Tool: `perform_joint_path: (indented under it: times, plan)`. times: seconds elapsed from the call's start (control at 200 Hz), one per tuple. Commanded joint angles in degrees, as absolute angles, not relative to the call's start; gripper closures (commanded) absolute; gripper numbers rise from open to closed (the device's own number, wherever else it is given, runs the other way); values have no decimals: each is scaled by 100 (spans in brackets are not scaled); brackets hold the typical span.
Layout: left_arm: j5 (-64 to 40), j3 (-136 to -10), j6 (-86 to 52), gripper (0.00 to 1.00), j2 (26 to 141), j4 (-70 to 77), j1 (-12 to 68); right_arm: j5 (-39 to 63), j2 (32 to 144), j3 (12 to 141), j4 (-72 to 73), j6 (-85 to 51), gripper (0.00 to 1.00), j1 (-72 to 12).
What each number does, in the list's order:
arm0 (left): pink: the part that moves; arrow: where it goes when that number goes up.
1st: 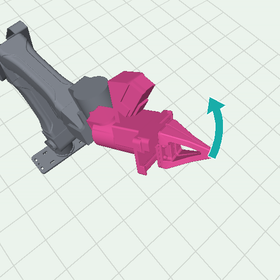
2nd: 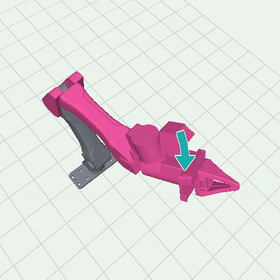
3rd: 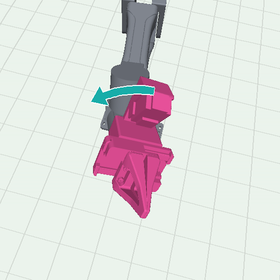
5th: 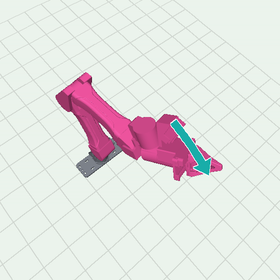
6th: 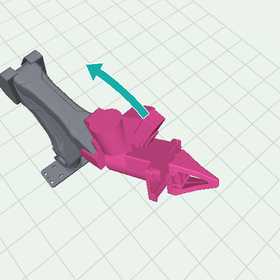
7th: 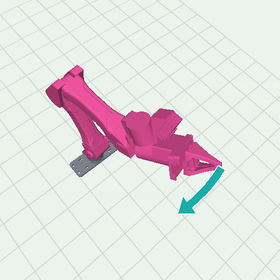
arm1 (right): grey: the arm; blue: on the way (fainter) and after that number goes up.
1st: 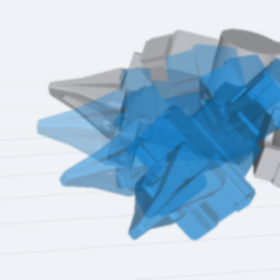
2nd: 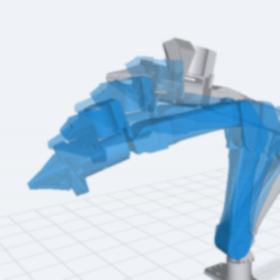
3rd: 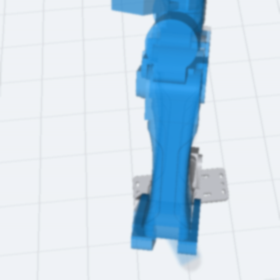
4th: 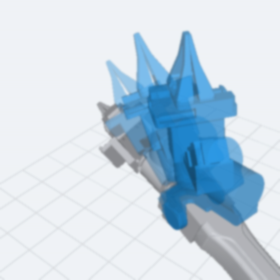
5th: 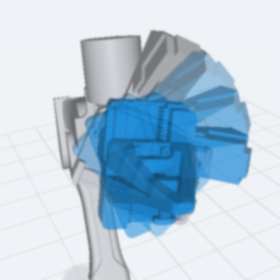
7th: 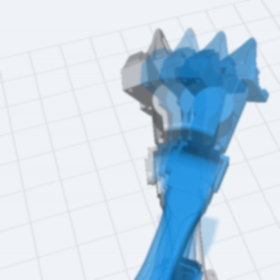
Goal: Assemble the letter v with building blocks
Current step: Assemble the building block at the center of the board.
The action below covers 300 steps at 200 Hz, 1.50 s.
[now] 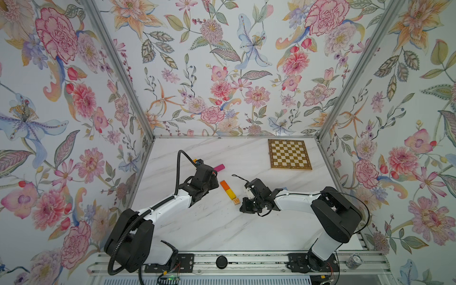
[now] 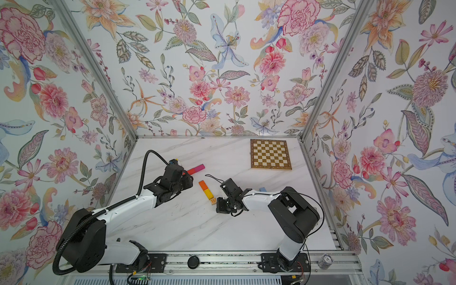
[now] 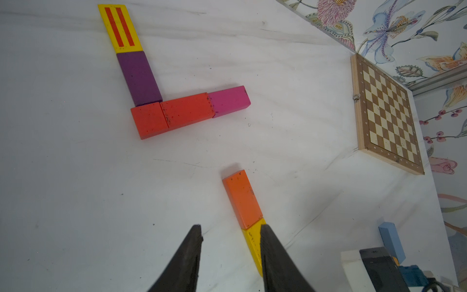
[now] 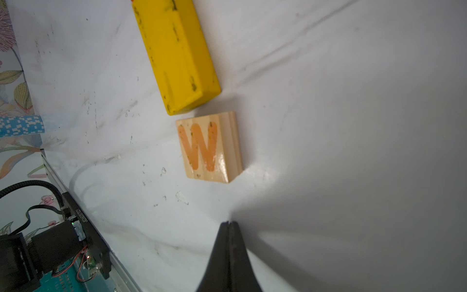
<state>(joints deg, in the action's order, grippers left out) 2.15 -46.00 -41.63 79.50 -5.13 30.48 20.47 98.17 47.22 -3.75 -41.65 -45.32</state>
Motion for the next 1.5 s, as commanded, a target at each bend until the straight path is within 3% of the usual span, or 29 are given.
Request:
perform_joint_path:
  times: [0.0, 1.496]
  plan:
    - [388, -4509, -4117, 58, 7804, -640, 2990, 1951, 10019, 4770, -552, -4175, 100, -4560]
    - [303, -4493, -4149, 59, 7884, -598, 2981, 1673, 10319, 5012, -186, -4293, 100, -4254]
